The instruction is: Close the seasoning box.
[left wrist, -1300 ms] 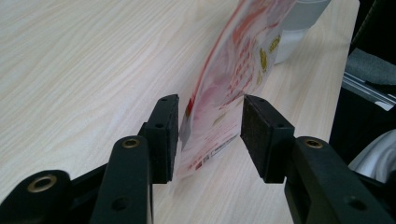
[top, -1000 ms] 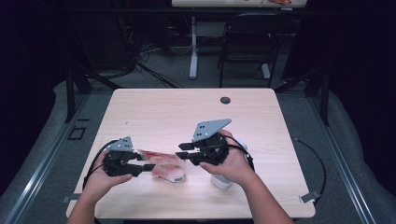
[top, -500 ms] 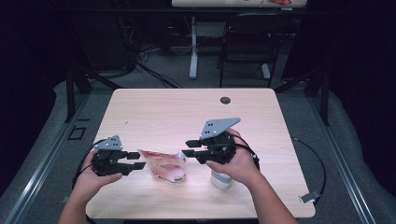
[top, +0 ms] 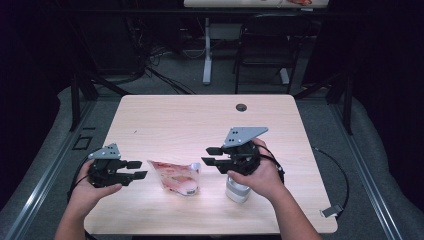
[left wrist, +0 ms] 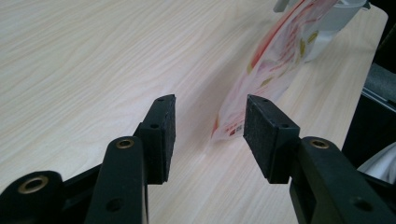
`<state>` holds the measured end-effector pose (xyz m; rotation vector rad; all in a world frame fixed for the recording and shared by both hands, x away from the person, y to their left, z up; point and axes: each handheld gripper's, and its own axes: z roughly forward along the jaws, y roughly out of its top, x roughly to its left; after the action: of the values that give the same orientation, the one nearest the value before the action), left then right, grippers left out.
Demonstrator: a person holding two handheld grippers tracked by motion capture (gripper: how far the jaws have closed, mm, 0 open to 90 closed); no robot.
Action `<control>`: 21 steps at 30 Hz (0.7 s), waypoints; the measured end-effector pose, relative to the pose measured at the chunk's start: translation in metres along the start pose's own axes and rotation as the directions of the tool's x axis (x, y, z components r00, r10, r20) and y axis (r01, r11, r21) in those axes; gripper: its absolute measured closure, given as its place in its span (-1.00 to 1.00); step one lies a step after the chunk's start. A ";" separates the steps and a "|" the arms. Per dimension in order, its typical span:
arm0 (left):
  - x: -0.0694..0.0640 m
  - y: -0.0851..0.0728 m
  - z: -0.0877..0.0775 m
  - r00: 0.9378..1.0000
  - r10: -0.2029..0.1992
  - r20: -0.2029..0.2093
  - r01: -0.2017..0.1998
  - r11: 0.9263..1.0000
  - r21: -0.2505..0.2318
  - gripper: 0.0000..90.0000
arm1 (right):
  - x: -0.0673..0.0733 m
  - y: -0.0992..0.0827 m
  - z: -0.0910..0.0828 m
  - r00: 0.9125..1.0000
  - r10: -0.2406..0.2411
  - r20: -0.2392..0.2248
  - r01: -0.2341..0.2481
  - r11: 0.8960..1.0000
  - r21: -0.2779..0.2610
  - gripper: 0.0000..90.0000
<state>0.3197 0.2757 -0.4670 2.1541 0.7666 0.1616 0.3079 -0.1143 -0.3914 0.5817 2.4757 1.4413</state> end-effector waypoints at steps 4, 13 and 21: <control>0.004 -0.003 -0.003 0.999 -0.021 -0.024 0.020 1.000 -0.021 0.23 | -0.004 -0.004 -0.006 0.999 0.010 0.040 -0.010 1.000 0.011 0.49; 0.008 -0.005 -0.004 0.997 -0.050 -0.067 0.047 0.998 -0.041 0.26 | -0.008 -0.010 -0.013 0.997 0.022 0.076 -0.025 0.999 0.030 0.56; 0.012 -0.008 -0.003 0.993 -0.075 -0.090 0.069 0.996 -0.058 0.29 | -0.015 -0.017 -0.020 0.990 0.048 0.133 -0.050 0.999 0.012 0.65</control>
<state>0.3248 0.2883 -0.4724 2.0754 0.8813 0.2427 0.3103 -0.1443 -0.3960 0.7221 2.3875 1.3549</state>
